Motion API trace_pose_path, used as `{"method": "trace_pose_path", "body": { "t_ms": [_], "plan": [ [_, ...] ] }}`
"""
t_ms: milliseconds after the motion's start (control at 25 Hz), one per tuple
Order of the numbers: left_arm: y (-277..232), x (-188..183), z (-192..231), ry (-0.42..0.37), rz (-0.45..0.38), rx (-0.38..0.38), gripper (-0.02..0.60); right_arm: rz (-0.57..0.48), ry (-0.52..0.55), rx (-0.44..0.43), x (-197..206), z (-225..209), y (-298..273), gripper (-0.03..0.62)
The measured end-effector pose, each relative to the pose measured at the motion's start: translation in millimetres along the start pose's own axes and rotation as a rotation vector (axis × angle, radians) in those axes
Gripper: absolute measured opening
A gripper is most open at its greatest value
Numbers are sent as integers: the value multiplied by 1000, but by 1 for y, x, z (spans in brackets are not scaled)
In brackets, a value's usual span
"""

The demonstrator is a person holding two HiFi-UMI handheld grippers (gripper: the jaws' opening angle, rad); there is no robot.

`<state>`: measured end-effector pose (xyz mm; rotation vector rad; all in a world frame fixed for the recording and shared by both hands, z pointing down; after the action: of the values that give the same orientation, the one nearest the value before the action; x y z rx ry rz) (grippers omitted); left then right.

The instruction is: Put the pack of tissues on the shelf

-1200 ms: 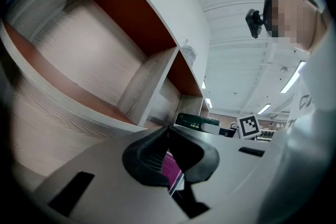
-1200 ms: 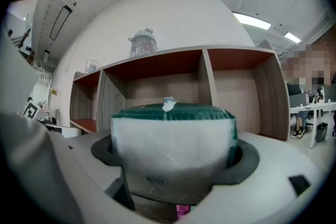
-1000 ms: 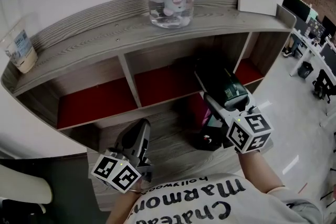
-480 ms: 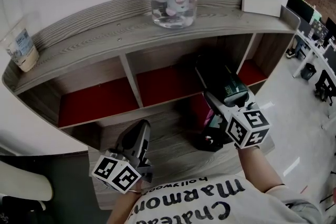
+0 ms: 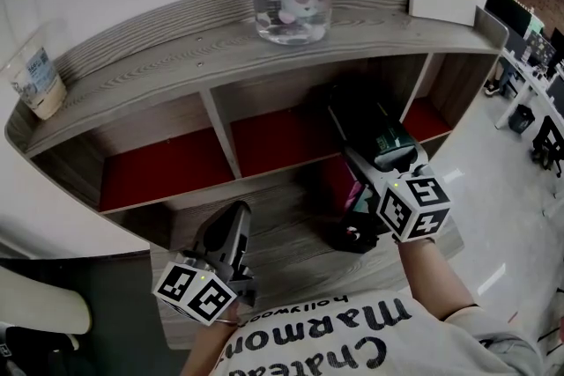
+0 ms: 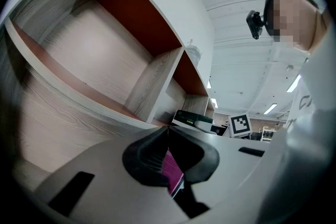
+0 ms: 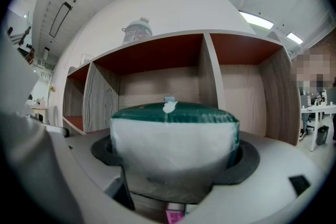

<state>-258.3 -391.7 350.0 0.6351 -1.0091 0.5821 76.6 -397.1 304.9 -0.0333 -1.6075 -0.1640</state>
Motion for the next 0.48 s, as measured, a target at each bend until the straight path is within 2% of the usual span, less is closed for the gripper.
{"method": "trace_pose_path", "body": {
  "t_ms": [480],
  "plan": [
    [7, -3, 1, -4, -15, -27, 17, 4, 3, 7, 1, -2, -11, 472]
  ]
}}
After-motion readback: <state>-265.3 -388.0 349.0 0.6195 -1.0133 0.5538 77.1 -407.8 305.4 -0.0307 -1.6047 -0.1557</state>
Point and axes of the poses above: the fingertips, and each gripper's own axes: y backward along the fingers, z to its left, x out of its underside, the point moved 10 cm from there along y, backward along the fingers, and after that the axes turned 7 degrees about -z, right-handed, at the moved point
